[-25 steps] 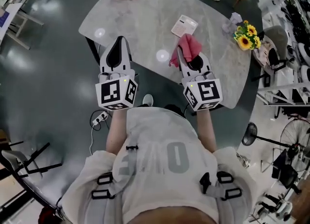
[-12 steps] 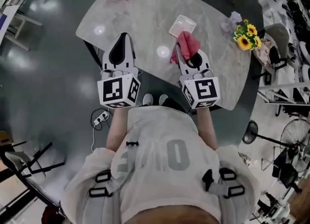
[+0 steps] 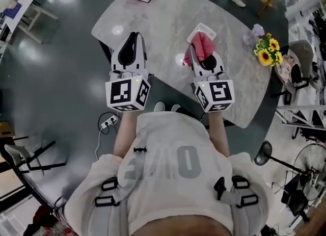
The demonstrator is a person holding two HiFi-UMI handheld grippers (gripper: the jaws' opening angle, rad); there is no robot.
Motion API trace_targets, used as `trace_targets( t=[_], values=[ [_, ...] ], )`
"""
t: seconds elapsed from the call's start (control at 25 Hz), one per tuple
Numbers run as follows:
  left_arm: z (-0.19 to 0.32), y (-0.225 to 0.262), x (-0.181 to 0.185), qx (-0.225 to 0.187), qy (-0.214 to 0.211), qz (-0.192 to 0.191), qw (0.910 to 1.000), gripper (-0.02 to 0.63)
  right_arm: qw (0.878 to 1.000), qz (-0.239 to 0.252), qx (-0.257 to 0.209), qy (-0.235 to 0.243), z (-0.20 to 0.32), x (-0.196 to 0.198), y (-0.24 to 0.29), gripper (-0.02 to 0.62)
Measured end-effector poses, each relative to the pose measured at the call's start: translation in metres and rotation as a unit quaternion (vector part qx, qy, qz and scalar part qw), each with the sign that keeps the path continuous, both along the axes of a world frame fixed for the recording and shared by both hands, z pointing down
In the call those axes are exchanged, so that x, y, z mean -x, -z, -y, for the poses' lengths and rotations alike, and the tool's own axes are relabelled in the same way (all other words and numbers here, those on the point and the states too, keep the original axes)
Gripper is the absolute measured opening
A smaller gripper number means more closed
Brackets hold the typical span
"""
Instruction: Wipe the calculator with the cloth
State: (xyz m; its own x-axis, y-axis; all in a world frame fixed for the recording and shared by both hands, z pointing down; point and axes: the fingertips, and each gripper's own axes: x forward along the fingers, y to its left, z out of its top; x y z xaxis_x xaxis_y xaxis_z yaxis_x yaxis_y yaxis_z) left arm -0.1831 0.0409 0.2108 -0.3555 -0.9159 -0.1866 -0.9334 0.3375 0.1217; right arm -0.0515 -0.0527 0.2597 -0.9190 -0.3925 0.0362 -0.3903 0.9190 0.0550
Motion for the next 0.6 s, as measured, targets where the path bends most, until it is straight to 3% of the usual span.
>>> trace_targets(
  t=[0.04,0.08,0.12,0.16,0.24,0.6],
  values=[
    [0.001,0.000,0.000,-0.006,-0.007,-0.006,0.9999,0.032,1.000,0.001,0.001,0.003,0.002,0.001,0.000,0.055],
    [0.004,-0.001,0.000,-0.013,-0.017,-0.017,0.9996,0.128,1.000,0.001,0.002,0.006,0.004,0.002,0.000,0.055],
    [0.008,-0.004,0.001,-0.019,-0.027,-0.032,0.9989,0.324,1.000,0.000,0.004,0.008,0.006,0.002,-0.002,0.055],
    [0.013,-0.008,0.003,-0.023,-0.032,-0.049,0.9980,0.414,1.000,0.000,0.007,0.010,0.008,0.003,-0.003,0.055],
    [0.017,-0.015,0.006,-0.022,-0.030,-0.067,0.9971,0.419,1.000,0.000,0.012,0.012,0.013,0.004,-0.006,0.055],
    [0.034,-0.013,0.003,0.001,-0.024,-0.056,0.9981,0.420,1.000,0.009,0.025,0.011,0.035,0.000,-0.004,0.055]
  ],
)
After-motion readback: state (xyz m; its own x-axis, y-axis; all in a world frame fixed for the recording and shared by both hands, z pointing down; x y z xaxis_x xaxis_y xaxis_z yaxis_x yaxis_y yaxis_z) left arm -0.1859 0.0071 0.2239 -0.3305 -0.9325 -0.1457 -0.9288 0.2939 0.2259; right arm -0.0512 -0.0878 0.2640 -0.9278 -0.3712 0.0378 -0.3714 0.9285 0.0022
